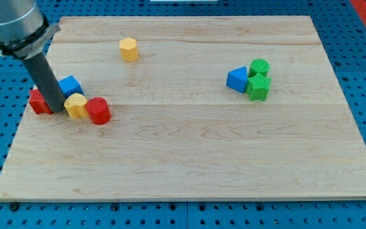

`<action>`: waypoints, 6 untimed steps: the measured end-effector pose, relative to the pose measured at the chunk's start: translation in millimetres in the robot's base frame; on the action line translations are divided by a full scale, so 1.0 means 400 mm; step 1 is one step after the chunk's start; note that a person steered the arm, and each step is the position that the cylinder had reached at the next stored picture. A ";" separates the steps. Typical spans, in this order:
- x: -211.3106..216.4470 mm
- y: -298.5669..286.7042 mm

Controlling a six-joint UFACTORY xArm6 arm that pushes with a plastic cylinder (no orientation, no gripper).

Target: Slide the blue cube into the triangle

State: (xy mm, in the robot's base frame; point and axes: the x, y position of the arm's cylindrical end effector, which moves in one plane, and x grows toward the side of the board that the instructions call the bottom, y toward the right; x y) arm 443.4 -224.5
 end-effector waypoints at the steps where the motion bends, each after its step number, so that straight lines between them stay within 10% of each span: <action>1: -0.010 -0.056; 4: -0.123 0.337; 6: -0.183 0.148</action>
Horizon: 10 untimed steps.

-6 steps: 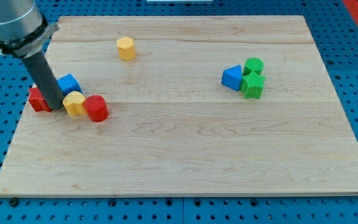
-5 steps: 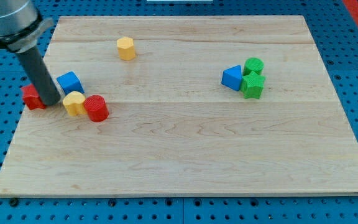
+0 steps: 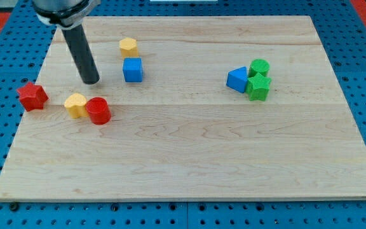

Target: Slide the blue cube into the triangle

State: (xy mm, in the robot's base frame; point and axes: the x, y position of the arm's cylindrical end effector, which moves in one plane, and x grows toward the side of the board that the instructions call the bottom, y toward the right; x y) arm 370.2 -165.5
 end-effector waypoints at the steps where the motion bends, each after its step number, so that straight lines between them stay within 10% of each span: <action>1: -0.073 0.201; 2: -0.075 0.428; 5: 0.002 0.254; 7: 0.021 0.555; 10: 0.183 0.487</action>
